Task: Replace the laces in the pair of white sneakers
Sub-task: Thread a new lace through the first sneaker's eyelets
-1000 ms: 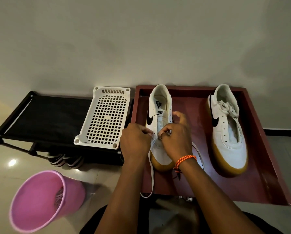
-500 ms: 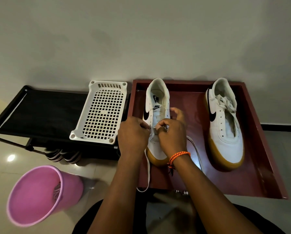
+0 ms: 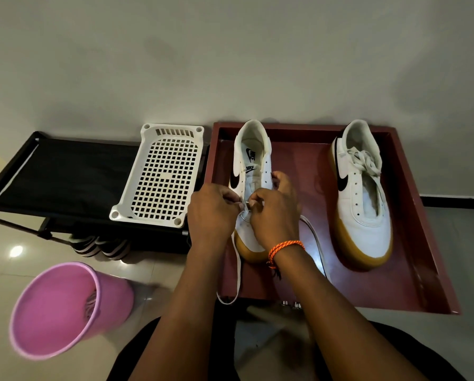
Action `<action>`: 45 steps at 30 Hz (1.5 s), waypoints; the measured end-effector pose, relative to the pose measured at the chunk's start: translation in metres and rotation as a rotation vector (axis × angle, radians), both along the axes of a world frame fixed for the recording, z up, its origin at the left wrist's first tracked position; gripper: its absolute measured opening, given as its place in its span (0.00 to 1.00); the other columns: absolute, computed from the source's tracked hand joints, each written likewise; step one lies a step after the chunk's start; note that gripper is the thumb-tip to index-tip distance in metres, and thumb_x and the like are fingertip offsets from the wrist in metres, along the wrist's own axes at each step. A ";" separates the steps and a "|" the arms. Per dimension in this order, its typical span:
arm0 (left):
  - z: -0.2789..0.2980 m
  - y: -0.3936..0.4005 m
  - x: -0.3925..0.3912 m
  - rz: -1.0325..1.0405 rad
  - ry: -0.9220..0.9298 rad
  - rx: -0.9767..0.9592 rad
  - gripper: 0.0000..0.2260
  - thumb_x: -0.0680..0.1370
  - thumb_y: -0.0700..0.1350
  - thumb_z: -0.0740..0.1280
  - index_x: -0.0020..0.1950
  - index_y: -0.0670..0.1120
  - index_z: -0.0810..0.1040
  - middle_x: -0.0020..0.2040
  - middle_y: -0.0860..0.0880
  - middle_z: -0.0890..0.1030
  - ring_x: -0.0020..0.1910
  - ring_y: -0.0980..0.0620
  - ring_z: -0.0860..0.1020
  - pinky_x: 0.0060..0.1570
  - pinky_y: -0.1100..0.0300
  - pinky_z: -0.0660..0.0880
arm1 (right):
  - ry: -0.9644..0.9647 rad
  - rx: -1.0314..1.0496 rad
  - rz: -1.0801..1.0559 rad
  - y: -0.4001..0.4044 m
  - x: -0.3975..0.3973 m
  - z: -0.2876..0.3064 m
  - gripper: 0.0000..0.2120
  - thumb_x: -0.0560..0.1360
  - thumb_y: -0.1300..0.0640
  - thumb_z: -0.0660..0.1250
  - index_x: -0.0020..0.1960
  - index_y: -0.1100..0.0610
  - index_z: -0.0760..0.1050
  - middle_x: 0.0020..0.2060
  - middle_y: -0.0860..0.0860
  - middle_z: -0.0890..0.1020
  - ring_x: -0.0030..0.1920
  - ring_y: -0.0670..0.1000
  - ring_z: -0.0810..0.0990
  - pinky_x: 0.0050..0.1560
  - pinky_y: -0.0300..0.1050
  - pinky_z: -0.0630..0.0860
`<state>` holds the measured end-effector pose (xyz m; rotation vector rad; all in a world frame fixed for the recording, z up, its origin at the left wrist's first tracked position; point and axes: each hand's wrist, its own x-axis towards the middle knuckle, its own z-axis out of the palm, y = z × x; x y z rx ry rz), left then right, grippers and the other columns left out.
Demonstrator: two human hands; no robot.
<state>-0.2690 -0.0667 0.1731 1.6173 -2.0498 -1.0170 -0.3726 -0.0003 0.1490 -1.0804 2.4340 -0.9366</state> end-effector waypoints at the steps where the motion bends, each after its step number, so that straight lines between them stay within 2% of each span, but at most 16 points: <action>1: 0.000 0.000 -0.001 -0.002 -0.003 -0.008 0.04 0.73 0.42 0.81 0.44 0.50 0.89 0.37 0.57 0.84 0.40 0.58 0.83 0.39 0.62 0.75 | 0.049 0.007 0.007 0.001 0.001 0.000 0.07 0.76 0.63 0.72 0.43 0.53 0.85 0.78 0.52 0.66 0.75 0.58 0.66 0.65 0.53 0.65; 3: 0.000 0.001 -0.002 0.001 -0.005 -0.010 0.04 0.74 0.43 0.81 0.45 0.51 0.88 0.36 0.57 0.83 0.39 0.58 0.82 0.39 0.62 0.76 | 0.106 0.001 0.016 0.000 0.004 0.001 0.05 0.76 0.61 0.73 0.44 0.53 0.85 0.79 0.51 0.65 0.76 0.58 0.64 0.62 0.54 0.65; 5: 0.000 0.002 -0.003 0.006 -0.012 -0.008 0.04 0.74 0.44 0.81 0.45 0.51 0.88 0.37 0.57 0.82 0.39 0.58 0.81 0.35 0.66 0.70 | 0.116 -0.009 0.029 -0.001 0.006 -0.001 0.04 0.76 0.60 0.73 0.46 0.52 0.86 0.80 0.51 0.63 0.77 0.57 0.63 0.63 0.54 0.65; 12: -0.002 0.001 0.000 0.006 0.002 -0.013 0.05 0.73 0.44 0.81 0.41 0.51 0.87 0.34 0.59 0.81 0.38 0.60 0.81 0.35 0.64 0.70 | -0.101 0.047 0.038 -0.002 0.000 0.005 0.06 0.79 0.61 0.70 0.48 0.52 0.85 0.82 0.48 0.58 0.78 0.56 0.61 0.67 0.55 0.61; 18: -0.005 0.006 -0.006 0.060 -0.028 -0.109 0.05 0.76 0.43 0.74 0.41 0.51 0.85 0.39 0.53 0.85 0.41 0.49 0.83 0.38 0.58 0.71 | 0.080 0.230 0.170 0.001 -0.006 0.009 0.06 0.82 0.55 0.65 0.57 0.52 0.80 0.84 0.53 0.50 0.79 0.58 0.59 0.69 0.60 0.63; 20: -0.002 0.002 -0.005 0.108 0.124 -0.025 0.06 0.76 0.41 0.71 0.42 0.52 0.84 0.39 0.53 0.85 0.41 0.49 0.84 0.42 0.53 0.78 | 0.163 0.266 0.206 0.003 -0.009 0.008 0.10 0.83 0.51 0.64 0.61 0.52 0.79 0.83 0.55 0.51 0.79 0.58 0.59 0.68 0.61 0.63; 22: 0.007 -0.005 -0.003 0.176 0.451 0.108 0.06 0.79 0.38 0.70 0.45 0.47 0.83 0.43 0.49 0.87 0.44 0.49 0.86 0.49 0.46 0.84 | 0.195 0.265 0.230 0.005 -0.011 0.006 0.10 0.83 0.51 0.64 0.61 0.53 0.78 0.83 0.55 0.52 0.79 0.59 0.59 0.68 0.62 0.63; 24: 0.021 -0.007 0.000 0.224 0.782 0.278 0.04 0.83 0.35 0.67 0.50 0.40 0.79 0.49 0.41 0.88 0.46 0.45 0.87 0.53 0.49 0.85 | 0.150 0.208 0.230 0.008 -0.012 0.007 0.08 0.80 0.54 0.67 0.57 0.53 0.79 0.82 0.54 0.52 0.79 0.58 0.59 0.68 0.62 0.63; 26: 0.029 -0.009 0.003 0.207 0.892 0.361 0.04 0.85 0.34 0.64 0.53 0.40 0.76 0.46 0.40 0.86 0.44 0.44 0.86 0.50 0.54 0.84 | 0.109 0.133 0.227 0.010 -0.015 0.009 0.04 0.79 0.55 0.68 0.53 0.52 0.80 0.82 0.51 0.54 0.79 0.56 0.60 0.66 0.59 0.63; 28: 0.023 -0.012 0.007 0.173 0.762 0.279 0.06 0.83 0.33 0.64 0.53 0.43 0.76 0.42 0.42 0.83 0.41 0.44 0.82 0.46 0.53 0.82 | 0.105 0.064 0.235 0.014 -0.021 0.010 0.01 0.77 0.55 0.70 0.49 0.51 0.80 0.81 0.48 0.57 0.78 0.53 0.63 0.64 0.57 0.63; 31: 0.004 -0.016 0.009 -0.005 0.231 -0.011 0.04 0.81 0.43 0.69 0.54 0.50 0.80 0.42 0.49 0.82 0.42 0.48 0.82 0.46 0.51 0.78 | 0.095 -0.017 0.267 0.020 -0.030 0.009 0.03 0.75 0.55 0.72 0.44 0.50 0.79 0.79 0.46 0.61 0.76 0.51 0.65 0.65 0.54 0.63; 33: -0.003 -0.012 0.008 -0.120 0.020 -0.063 0.05 0.81 0.50 0.71 0.49 0.50 0.82 0.41 0.52 0.83 0.44 0.49 0.82 0.46 0.52 0.79 | 0.109 -0.050 0.305 0.023 -0.033 0.007 0.04 0.74 0.56 0.74 0.44 0.50 0.79 0.79 0.47 0.62 0.76 0.51 0.66 0.65 0.53 0.63; 36: -0.011 -0.010 0.006 -0.176 -0.038 -0.141 0.11 0.79 0.50 0.75 0.38 0.51 0.81 0.38 0.51 0.83 0.43 0.47 0.82 0.45 0.47 0.81 | 0.135 -0.083 0.348 0.025 -0.035 0.005 0.05 0.74 0.55 0.76 0.45 0.50 0.80 0.79 0.48 0.62 0.75 0.53 0.68 0.65 0.57 0.68; 38: -0.012 -0.013 0.003 -0.177 -0.040 -0.159 0.13 0.80 0.48 0.75 0.36 0.51 0.79 0.39 0.52 0.83 0.43 0.47 0.82 0.45 0.48 0.80 | 0.143 -0.094 0.353 0.026 -0.037 0.005 0.05 0.75 0.55 0.76 0.46 0.51 0.80 0.79 0.49 0.62 0.75 0.54 0.68 0.65 0.57 0.71; 42: -0.002 -0.014 0.001 -0.136 0.161 0.003 0.08 0.82 0.45 0.72 0.43 0.47 0.83 0.41 0.51 0.85 0.44 0.50 0.83 0.47 0.51 0.79 | 0.124 -0.101 0.348 0.026 -0.039 0.004 0.04 0.75 0.56 0.76 0.47 0.52 0.81 0.80 0.49 0.62 0.75 0.55 0.68 0.64 0.56 0.76; 45: 0.014 -0.012 0.002 -0.059 0.615 0.261 0.07 0.83 0.40 0.69 0.47 0.43 0.84 0.48 0.46 0.89 0.50 0.47 0.86 0.57 0.53 0.82 | 0.103 -0.096 0.338 0.026 -0.040 0.002 0.05 0.75 0.56 0.77 0.49 0.52 0.82 0.80 0.49 0.61 0.75 0.55 0.68 0.65 0.55 0.77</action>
